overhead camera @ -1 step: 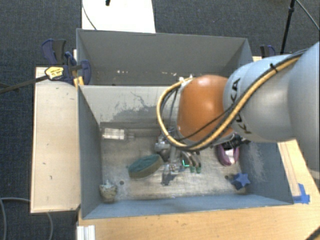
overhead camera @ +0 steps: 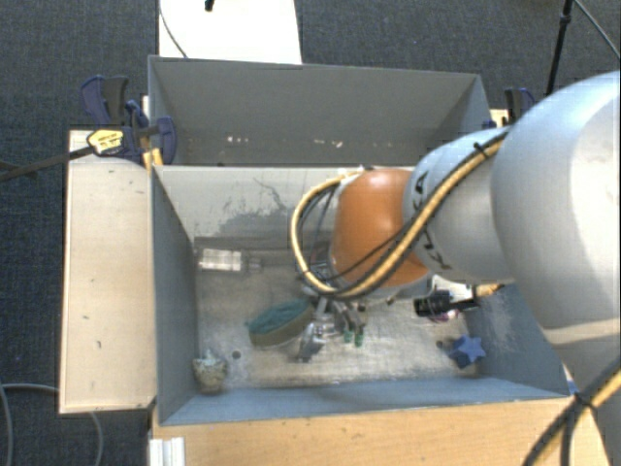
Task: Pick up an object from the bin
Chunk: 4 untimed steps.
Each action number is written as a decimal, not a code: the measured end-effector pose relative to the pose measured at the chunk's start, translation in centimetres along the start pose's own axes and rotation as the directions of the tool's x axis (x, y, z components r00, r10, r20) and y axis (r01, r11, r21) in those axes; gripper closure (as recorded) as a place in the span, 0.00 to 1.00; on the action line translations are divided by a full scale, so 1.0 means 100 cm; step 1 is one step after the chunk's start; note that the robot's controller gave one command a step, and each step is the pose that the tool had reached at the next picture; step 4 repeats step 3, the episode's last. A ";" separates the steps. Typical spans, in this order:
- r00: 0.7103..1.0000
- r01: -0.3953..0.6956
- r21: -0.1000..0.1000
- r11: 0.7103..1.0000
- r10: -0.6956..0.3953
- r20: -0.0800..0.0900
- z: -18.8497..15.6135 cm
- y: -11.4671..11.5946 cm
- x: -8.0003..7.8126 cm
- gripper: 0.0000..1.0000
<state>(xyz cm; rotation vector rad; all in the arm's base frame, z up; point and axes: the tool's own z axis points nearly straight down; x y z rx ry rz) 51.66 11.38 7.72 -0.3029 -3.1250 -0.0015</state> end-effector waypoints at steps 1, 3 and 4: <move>1.000 -0.004 0.000 1.000 0.004 0.002 -0.002 0.000 -0.001 1.00; 0.864 0.503 0.003 0.864 -0.503 0.008 -0.216 -0.030 -0.055 1.00; 0.864 0.503 0.003 0.864 -0.503 0.008 -0.216 -0.030 -0.055 1.00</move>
Offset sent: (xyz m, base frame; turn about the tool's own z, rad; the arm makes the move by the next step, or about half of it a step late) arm 0.0000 0.0000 0.0000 0.0000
